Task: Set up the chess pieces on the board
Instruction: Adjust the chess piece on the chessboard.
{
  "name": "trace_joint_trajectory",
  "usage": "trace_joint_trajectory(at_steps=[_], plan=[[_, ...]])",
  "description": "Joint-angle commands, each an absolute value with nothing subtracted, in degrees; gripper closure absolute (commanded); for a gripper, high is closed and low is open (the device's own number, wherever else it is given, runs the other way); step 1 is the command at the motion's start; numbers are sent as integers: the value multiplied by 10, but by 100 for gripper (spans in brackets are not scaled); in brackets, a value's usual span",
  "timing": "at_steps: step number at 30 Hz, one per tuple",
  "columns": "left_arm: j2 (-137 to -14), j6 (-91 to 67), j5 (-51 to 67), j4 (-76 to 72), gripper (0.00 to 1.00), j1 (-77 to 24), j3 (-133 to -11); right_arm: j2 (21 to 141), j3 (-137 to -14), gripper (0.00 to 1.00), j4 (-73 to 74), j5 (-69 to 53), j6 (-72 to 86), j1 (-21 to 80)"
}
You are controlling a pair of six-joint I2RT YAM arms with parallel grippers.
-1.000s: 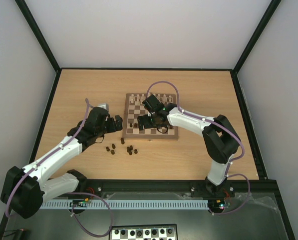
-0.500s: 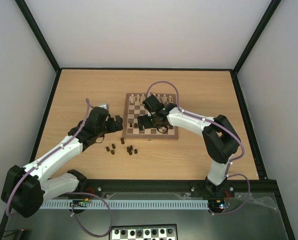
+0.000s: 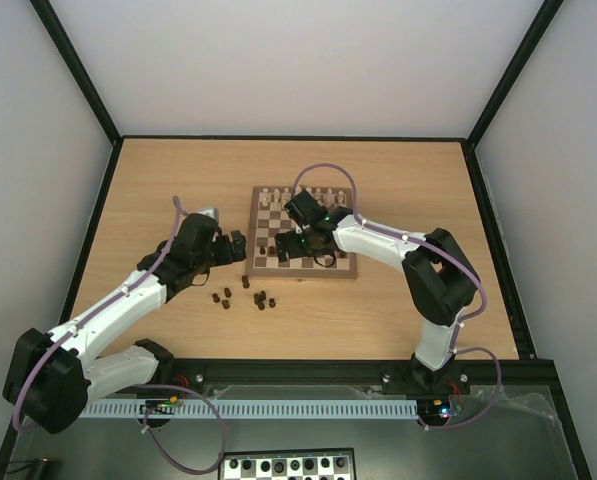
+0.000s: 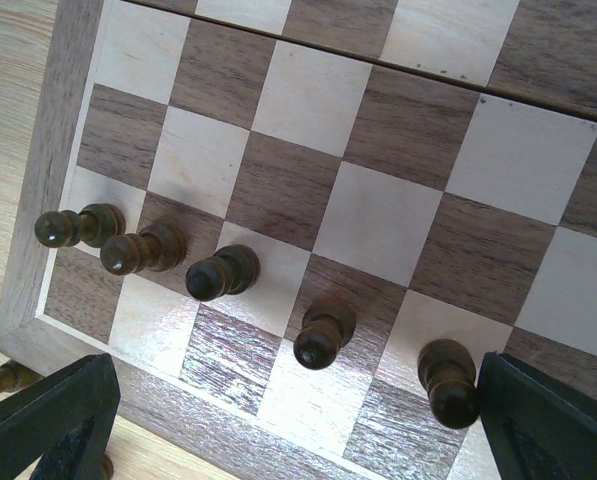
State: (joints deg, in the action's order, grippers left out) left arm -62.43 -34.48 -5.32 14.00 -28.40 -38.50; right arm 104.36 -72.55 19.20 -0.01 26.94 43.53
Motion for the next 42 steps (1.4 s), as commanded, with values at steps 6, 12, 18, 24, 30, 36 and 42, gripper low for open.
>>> trace_joint_trajectory(at_steps=[6,12,18,24,30,36,42], plan=[[-626,-340,-51,133,1,-280,-382,1054,-737,1,203,-8,260,438],[-628,-340,-49,130,0,-279,-381,1042,-735,1,205,15,263,438],[-627,-340,-48,130,1,-279,-380,1033,-741,1,214,48,264,438],[-625,-340,-49,131,0,-279,-380,1022,-743,1,212,60,262,439],[-624,-341,-48,131,1,-279,-381,1006,-748,1,198,42,257,439],[-623,-342,-52,131,1,-279,-379,1016,-757,1,178,-36,250,439],[-601,-346,-58,141,0,-279,-375,1049,-788,1,167,-119,260,439]])
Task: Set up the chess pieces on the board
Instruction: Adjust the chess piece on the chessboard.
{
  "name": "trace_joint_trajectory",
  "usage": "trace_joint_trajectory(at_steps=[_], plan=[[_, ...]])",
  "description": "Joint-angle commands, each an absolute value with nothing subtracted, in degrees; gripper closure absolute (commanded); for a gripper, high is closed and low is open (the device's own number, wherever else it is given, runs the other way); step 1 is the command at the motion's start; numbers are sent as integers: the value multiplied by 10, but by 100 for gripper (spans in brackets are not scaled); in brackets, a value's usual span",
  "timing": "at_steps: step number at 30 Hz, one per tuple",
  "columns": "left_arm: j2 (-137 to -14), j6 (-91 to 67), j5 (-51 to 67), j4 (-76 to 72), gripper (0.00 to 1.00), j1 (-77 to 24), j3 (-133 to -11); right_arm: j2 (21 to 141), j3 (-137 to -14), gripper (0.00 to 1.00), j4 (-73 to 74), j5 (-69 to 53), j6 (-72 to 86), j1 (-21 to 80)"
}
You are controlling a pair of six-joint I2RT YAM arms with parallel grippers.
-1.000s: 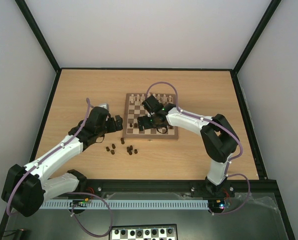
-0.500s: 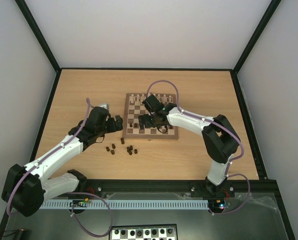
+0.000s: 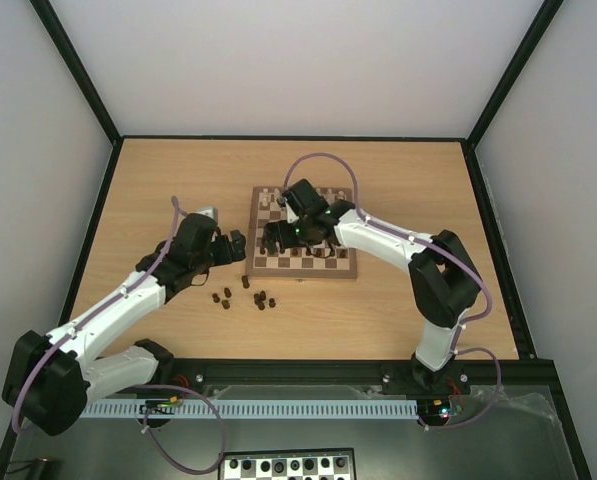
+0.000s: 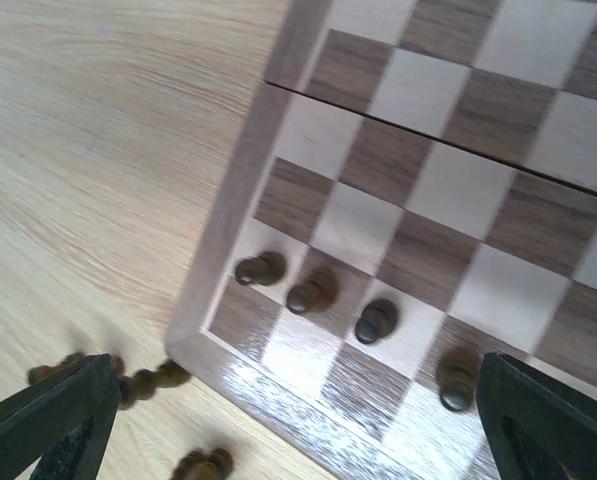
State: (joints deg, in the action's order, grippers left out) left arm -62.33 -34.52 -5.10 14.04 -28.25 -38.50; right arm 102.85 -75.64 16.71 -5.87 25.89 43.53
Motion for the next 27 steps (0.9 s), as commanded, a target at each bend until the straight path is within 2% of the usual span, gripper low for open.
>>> trace_joint_trajectory(at_steps=[1,8,12,27], plan=[[-597,-347,-59,143,0,-279,-374,1055,-796,1,174,-107,260,440],[-586,-347,-65,150,0,-279,-371,1077,-833,1,256,93,251,455],[-587,-346,-62,146,1,-279,-369,1078,-827,1,279,168,250,456],[-596,-342,-56,140,0,-279,-371,1118,-837,1,283,146,244,456]])
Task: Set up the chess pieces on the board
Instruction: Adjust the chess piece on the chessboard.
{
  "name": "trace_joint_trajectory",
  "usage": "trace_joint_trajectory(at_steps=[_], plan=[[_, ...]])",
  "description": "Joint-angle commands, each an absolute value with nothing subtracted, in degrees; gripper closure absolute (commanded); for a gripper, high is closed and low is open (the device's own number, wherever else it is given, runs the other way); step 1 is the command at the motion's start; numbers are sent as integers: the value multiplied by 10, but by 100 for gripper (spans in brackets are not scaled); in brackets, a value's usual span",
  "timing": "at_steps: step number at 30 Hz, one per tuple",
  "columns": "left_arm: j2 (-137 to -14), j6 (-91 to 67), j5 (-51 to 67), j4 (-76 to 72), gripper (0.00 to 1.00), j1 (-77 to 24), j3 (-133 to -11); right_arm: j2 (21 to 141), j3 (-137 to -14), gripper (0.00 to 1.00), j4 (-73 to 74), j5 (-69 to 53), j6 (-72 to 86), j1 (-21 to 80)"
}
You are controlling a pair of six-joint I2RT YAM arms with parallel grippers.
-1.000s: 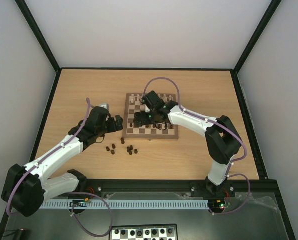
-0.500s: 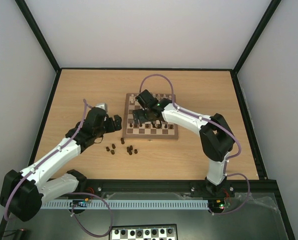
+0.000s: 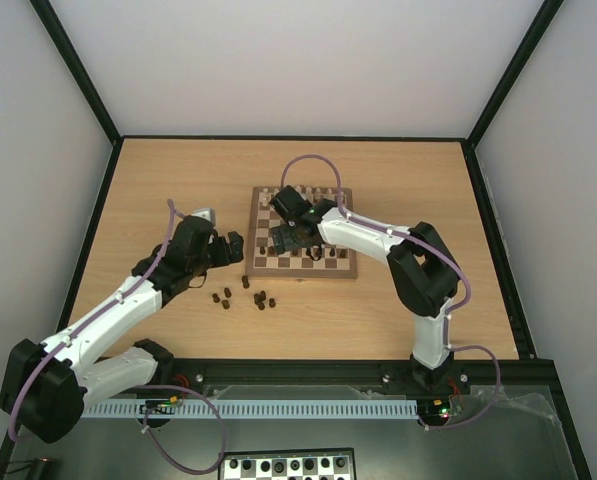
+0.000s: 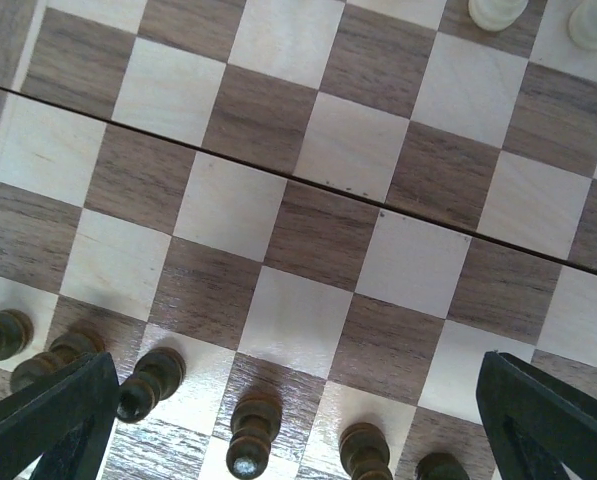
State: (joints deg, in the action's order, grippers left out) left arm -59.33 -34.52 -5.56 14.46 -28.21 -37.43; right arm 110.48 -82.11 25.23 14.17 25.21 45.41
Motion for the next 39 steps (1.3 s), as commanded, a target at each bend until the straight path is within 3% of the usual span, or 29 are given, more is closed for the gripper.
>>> trace_joint_trajectory(at_steps=[1,39], plan=[[-597,-343,-55,140,0,-279,-371,1119,-837,1,284,148,244,456],[-605,-346,-48,130,1,-279,-367,1099,-815,1,282,152,244,456]])
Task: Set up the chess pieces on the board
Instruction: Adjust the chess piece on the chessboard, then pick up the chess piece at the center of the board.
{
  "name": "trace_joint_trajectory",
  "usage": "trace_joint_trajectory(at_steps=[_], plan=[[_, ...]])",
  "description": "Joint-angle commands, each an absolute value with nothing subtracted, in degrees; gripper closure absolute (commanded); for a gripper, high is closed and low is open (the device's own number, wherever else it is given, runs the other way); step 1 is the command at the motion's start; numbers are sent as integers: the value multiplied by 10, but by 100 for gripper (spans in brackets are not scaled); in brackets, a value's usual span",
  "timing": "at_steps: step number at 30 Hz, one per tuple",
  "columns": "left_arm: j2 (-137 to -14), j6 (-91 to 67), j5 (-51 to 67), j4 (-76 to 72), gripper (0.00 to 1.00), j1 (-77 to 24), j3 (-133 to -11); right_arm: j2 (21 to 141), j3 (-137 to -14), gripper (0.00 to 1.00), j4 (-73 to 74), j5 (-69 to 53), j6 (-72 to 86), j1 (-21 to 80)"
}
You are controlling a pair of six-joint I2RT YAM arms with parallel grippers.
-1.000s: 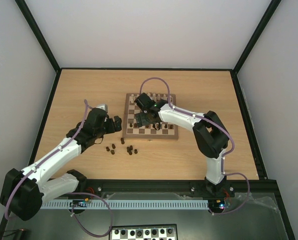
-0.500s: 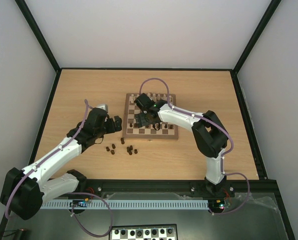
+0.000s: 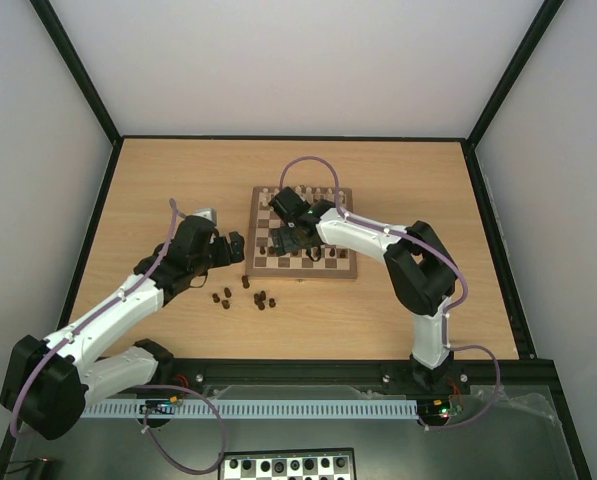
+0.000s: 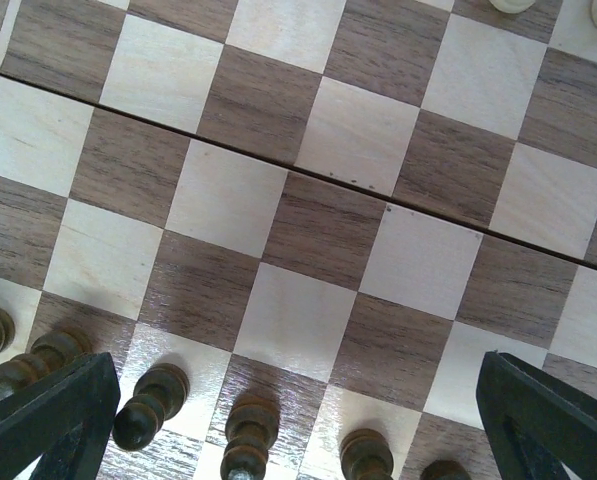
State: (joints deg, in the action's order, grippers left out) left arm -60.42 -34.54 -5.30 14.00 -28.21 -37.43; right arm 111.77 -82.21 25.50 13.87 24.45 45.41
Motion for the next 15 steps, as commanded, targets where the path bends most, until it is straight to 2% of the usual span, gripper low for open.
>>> trace_joint_trajectory(at_steps=[1,15], plan=[[-604,-346,-47,130,0,-279,-366,1098,-815,1,283,154,245,457],[-594,-338,-60,131,1,-279,-370,1020,-799,2,216,112,238,457]])
